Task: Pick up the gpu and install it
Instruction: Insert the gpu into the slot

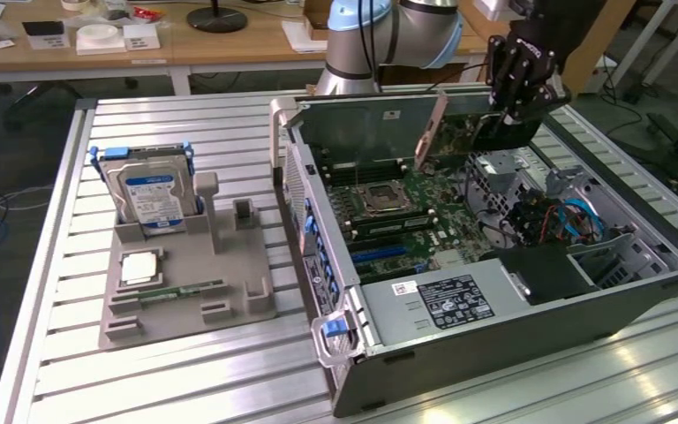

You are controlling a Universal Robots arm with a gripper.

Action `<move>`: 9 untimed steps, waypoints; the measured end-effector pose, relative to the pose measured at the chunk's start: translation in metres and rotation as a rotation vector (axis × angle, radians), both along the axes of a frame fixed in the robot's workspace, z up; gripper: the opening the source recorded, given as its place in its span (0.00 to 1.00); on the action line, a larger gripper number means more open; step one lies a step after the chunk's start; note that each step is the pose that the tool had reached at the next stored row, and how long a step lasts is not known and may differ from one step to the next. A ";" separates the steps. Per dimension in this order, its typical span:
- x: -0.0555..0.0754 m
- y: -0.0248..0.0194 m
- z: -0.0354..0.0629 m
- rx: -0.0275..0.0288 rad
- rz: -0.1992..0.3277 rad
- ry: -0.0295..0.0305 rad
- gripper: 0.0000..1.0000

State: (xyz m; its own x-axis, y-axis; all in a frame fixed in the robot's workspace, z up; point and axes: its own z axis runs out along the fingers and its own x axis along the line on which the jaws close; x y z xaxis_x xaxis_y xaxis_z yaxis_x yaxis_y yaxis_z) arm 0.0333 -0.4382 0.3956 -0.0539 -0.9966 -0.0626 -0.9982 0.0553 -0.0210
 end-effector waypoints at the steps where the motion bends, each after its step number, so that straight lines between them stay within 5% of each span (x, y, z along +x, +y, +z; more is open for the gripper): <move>1: -0.001 0.0000 -0.0012 0.0000 -0.001 -0.0002 0.27; 9: -0.005 -0.0013 -0.0052 0.0003 -0.002 -0.0009 0.27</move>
